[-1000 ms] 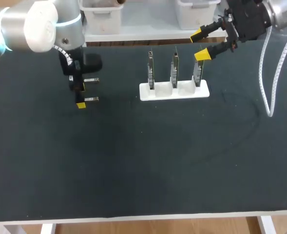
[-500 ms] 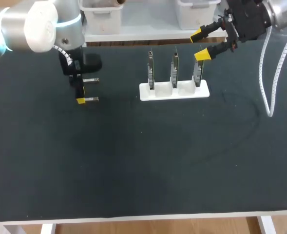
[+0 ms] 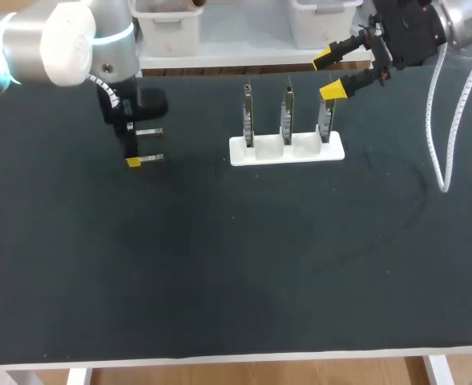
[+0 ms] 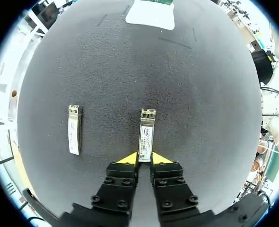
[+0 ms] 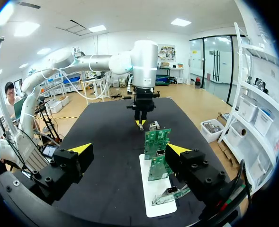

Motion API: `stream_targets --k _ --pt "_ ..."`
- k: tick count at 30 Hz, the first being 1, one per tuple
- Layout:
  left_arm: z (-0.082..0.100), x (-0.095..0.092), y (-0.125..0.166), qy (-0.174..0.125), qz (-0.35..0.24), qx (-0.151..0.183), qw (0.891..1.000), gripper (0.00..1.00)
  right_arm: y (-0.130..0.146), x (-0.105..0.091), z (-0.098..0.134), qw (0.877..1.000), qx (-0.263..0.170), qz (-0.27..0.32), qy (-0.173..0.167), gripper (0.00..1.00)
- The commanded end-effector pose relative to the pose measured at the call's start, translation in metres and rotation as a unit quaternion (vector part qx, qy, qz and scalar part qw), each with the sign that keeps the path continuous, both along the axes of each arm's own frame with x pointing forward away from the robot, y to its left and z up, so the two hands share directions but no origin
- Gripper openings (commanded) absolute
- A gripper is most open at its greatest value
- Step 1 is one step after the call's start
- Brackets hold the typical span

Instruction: Pick up the optical module with the left hand, and insert it into the network port with the right hand.

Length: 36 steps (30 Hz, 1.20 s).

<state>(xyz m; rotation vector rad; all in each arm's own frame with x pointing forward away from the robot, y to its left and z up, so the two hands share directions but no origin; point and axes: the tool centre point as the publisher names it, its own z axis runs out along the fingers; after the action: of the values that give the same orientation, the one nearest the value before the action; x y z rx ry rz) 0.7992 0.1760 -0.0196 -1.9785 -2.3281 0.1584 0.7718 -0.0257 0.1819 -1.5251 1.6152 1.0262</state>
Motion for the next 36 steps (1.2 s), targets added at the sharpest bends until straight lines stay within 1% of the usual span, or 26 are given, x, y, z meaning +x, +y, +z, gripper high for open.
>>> stream_targets --k 1,4,5,6,8,9,12,13,14,15,17,20,24,25,26,36 --pt "-0.001 0.004 0.000 0.005 -0.002 0.001 1.000 0.00 0.000 -0.002 0.000 1.000 -0.001 -0.002 -0.001 1.00" --pt "-0.001 0.004 0.000 0.005 -0.002 0.001 1.000 0.00 0.000 -0.002 0.000 1.000 -0.001 -0.002 -0.001 1.00" --pt "0.001 0.004 -0.001 0.000 -0.002 -0.007 1.000 0.00 0.000 -0.002 0.000 1.000 -0.001 -0.002 -0.001 1.00" --pt "0.005 0.005 -0.001 -0.006 -0.005 -0.018 1.000 0.00 0.000 -0.002 0.000 1.000 -0.001 -0.002 -0.001 1.00" --pt "0.014 0.006 -0.002 -0.018 -0.005 -0.015 1.000 0.00 0.000 -0.002 0.000 1.000 -0.001 -0.002 -0.001 1.00" --pt "0.019 0.006 -0.003 -0.025 -0.009 -0.020 0.999 0.00 0.000 -0.002 0.000 1.000 -0.001 -0.002 -0.001 1.00" --pt "0.035 0.006 -0.004 -0.045 -0.019 -0.054 0.997 0.00 0.000 -0.002 0.000 1.000 -0.001 -0.002 -0.001 1.00" --pt "0.041 0.005 -0.005 -0.054 -0.029 -0.091 0.994 0.00 0.000 -0.002 0.000 1.000 -0.001 -0.002 -0.001 1.00" --pt "0.043 0.005 -0.006 -0.057 -0.031 -0.110 0.992 0.00 0.000 -0.002 0.000 1.000 -0.001 -0.002 -0.001 1.00" --pt "0.047 0.004 -0.007 -0.066 -0.038 -0.122 0.990 0.00 0.000 -0.002 0.000 1.000 -0.001 -0.002 -0.001 1.00" --pt "0.049 0.002 -0.008 -0.073 -0.045 -0.140 0.986 0.00 0.000 -0.002 0.000 1.000 -0.001 -0.002 -0.001 1.00" --pt "0.047 -0.001 -0.009 -0.078 -0.048 -0.131 0.987 0.00 0.000 -0.002 0.000 1.000 -0.001 -0.002 -0.001 1.00" --pt "0.044 -0.004 -0.007 -0.078 -0.053 -0.116 0.989 0.00 0.000 -0.002 0.000 1.000 -0.001 -0.002 -0.001 1.00" --pt "0.043 -0.005 -0.007 -0.074 -0.064 -0.103 0.990 0.00 0.000 -0.002 0.000 1.000 -0.001 -0.002 -0.001 1.00" --pt "0.041 -0.005 -0.006 -0.072 -0.056 -0.104 0.990 0.00 0.000 -0.002 0.000 1.000 -0.001 -0.002 -0.001 1.00" --pt "0.041 -0.005 -0.006 -0.072 -0.056 -0.104 0.990 0.00 0.000 -0.002 0.000 1.000 -0.001 -0.002 -0.001 1.00"
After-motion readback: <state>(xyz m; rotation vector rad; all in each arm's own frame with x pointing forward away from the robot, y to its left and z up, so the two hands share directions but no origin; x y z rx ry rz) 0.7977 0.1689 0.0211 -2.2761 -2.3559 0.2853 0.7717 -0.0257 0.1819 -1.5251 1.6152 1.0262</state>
